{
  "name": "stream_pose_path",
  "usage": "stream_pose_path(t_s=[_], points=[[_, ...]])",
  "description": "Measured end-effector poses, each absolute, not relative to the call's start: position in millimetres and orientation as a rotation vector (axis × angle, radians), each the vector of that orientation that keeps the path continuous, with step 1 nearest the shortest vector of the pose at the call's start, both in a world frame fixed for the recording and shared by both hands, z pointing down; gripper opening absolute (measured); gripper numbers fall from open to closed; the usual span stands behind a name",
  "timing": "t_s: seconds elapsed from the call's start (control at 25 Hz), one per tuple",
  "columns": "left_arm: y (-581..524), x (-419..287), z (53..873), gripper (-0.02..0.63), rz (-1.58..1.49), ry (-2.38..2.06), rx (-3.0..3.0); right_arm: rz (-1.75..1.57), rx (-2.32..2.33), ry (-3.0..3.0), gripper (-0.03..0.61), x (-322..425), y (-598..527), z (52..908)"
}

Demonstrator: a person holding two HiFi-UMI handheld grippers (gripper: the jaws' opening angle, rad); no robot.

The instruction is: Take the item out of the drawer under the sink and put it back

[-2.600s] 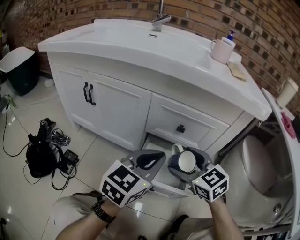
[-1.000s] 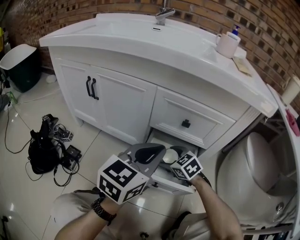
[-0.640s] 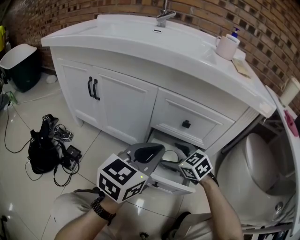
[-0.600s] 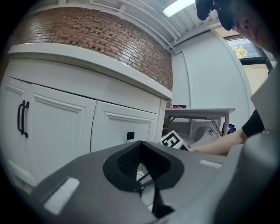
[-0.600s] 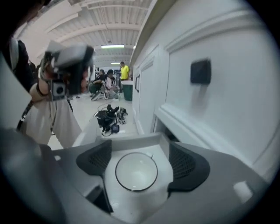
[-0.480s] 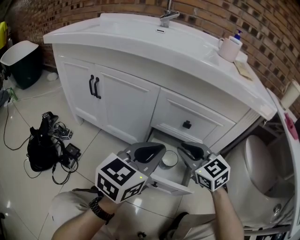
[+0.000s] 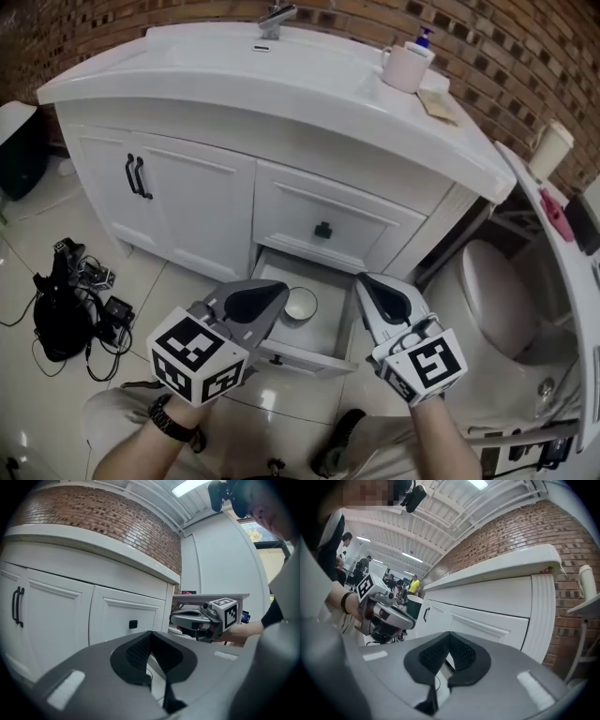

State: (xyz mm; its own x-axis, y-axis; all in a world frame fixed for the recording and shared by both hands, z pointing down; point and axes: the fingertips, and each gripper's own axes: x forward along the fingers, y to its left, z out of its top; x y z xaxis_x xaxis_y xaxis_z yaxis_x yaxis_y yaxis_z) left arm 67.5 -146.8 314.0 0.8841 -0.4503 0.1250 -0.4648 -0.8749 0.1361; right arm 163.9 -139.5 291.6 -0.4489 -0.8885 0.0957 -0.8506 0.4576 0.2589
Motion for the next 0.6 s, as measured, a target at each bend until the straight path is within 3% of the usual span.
stream_pose_path(t_s=[0.6], points=[[-155.9,68.0,316.8,0.011,0.146,-0.734,2.87,-0.171,1.47,-2.518,0.0,163.2,-136.6,301.7]])
